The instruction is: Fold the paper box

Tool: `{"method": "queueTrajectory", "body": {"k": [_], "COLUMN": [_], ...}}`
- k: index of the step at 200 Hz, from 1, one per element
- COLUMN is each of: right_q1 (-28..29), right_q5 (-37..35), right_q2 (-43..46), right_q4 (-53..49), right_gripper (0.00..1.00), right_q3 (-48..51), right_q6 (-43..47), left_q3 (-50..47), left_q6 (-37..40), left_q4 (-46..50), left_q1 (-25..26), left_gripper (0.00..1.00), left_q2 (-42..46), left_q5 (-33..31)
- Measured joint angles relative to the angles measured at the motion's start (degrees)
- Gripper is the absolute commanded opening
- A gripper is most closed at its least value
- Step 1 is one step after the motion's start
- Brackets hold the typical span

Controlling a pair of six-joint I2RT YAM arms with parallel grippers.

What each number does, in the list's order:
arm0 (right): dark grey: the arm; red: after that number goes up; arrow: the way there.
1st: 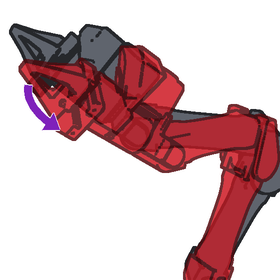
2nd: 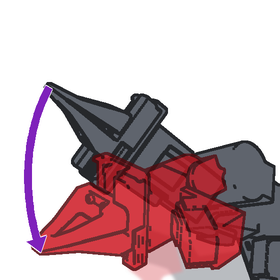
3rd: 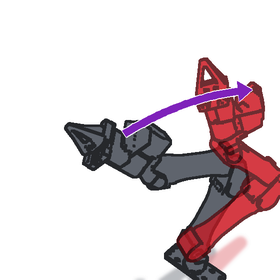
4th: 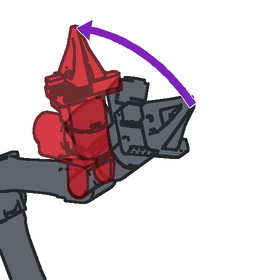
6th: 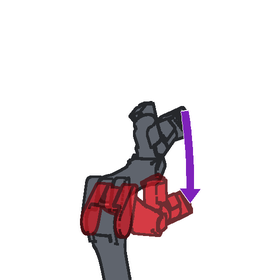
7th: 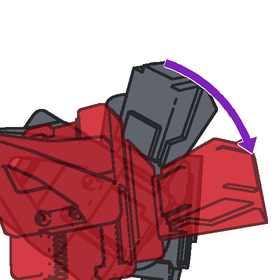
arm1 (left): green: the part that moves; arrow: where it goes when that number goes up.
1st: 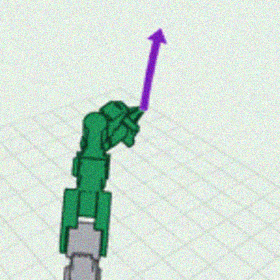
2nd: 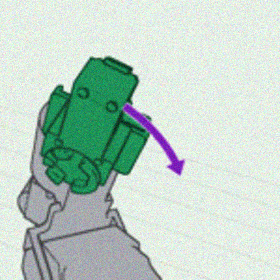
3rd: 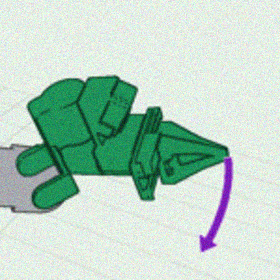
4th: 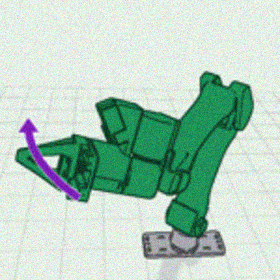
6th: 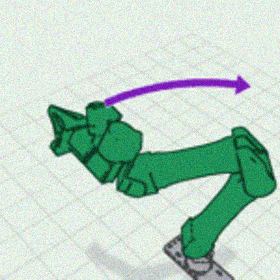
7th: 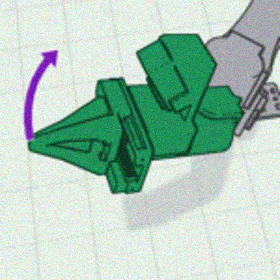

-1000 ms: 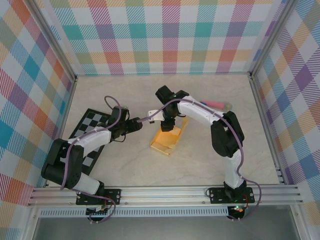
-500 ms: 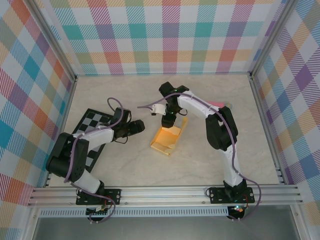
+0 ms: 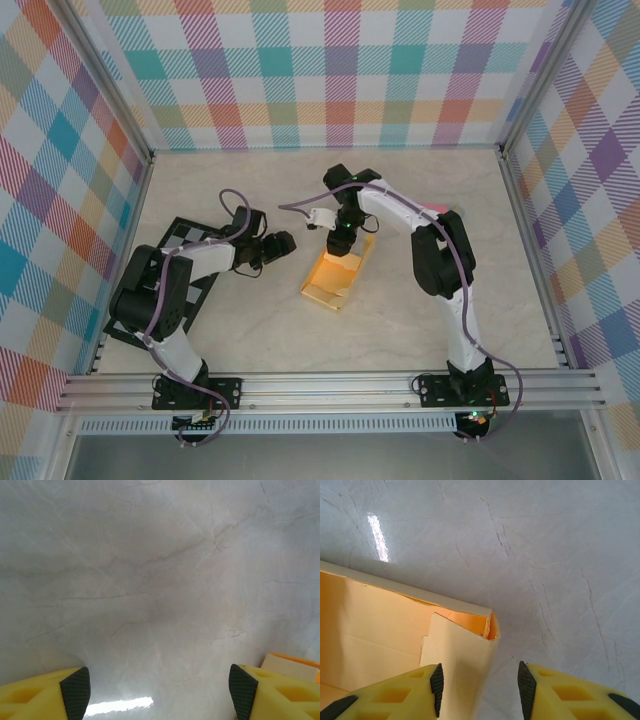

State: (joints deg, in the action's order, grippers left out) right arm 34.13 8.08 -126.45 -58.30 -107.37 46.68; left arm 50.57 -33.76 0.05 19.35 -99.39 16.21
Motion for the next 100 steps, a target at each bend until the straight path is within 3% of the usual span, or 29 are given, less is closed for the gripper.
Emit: {"method": "queueTrajectory", "body": {"k": [15,73,100], "right_q1": [0.00,0.11,0.44], "right_q5": [0.15,0.04,-0.37], "right_q2": [-0.28,-0.37,-0.39], "right_q4": [-0.04,1.20,1.22], "right_gripper": [0.35,0.36,0.32], "right_q3": [0.00,2.32,2.29], "right_q6": [-0.28,-0.46,-1.03], "left_q3": [0.59,-0.42,-1.79], "left_q6": [-0.35,-2.08,-2.03], "left_q4": [0.00,-4.87,-6.34], "left_q1": [0.00,-0.07,-0.20], "left_gripper": [0.76,0.76,0.76], "left_q2": [-0.55,-0.85,0.31], "left_q5": [0.70,3.96,5.90]}}
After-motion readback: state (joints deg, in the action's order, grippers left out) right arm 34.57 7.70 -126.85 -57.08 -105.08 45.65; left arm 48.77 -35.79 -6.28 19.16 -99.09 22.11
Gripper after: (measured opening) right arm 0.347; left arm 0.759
